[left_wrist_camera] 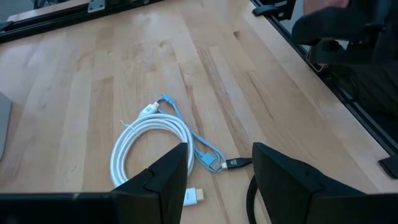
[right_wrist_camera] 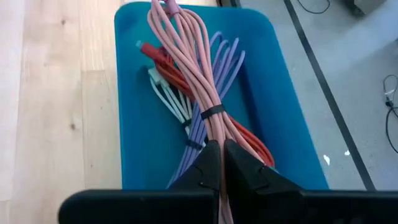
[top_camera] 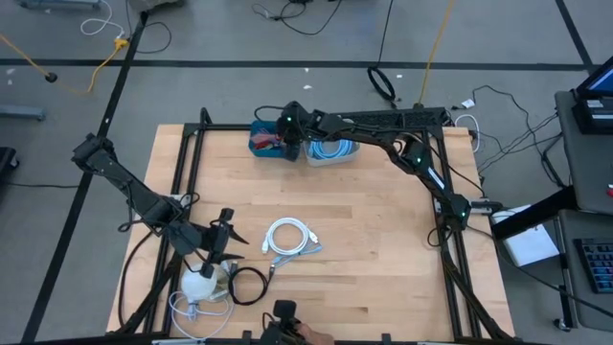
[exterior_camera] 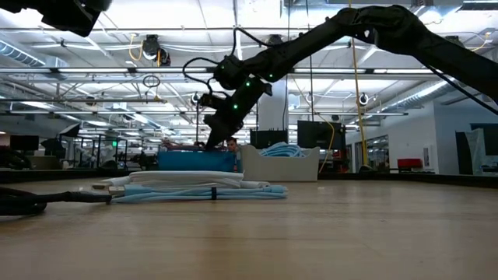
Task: Pick & Place USB Port
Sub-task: Put the pink usb cable into the blue bin, then put the white hdmi cable into the gray bin
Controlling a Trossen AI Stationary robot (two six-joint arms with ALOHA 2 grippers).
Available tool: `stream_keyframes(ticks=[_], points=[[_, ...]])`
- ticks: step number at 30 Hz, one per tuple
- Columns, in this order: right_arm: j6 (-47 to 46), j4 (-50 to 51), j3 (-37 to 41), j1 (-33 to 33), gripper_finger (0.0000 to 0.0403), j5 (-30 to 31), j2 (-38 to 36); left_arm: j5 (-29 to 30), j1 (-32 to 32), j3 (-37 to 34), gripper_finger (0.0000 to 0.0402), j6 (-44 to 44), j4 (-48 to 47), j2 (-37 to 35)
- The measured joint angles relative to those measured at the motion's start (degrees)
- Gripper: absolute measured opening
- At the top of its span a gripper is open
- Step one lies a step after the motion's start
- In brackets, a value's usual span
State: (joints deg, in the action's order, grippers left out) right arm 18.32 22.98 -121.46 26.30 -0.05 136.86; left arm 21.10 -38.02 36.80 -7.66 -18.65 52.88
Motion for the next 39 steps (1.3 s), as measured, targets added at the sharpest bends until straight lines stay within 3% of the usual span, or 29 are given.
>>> stream_keyframes(ticks=[7, 14, 19, 25, 31, 34, 39], points=[[-1.16, 0.68, -0.01, 0.11, 0.0013, 0.31, 0.00, 0.00, 0.00, 0.00, 0.0184, -0.09, 0.00, 0.00], [-2.64, 1.38, -0.01, 0.13, 0.0079, 1.02, 0.00, 0.00, 0.00, 0.00, 0.0184, -0.39, -0.02, 0.00], [-1.48, 0.97, -0.01, -0.80, 0.0125, 6.72, -0.07, 0.00, -0.02, 0.00, 0.0184, -0.44, -0.27, 0.00], [1.27, -1.79, 0.02, -2.76, 0.0153, 9.22, -5.53, 0.02, 0.00, 0.00, 0.0184, -0.44, -0.54, 0.00], [-4.15, 4.51, -0.05, -4.92, 0.0142, 3.68, -17.49, 0.02, -0.01, -0.05, 0.0184, -1.91, -0.79, 0.00], [-5.65, 14.60, -0.05, -7.45, 0.0116, -0.39, -23.82, 0.20, -0.62, -1.48, 0.0184, -3.24, -0.10, -0.02], [-6.75, 35.44, -0.05, -14.75, 0.0042, 0.00, -33.15, 0.87, -1.33, -4.08, 0.0184, -5.51, 3.85, -0.11]])
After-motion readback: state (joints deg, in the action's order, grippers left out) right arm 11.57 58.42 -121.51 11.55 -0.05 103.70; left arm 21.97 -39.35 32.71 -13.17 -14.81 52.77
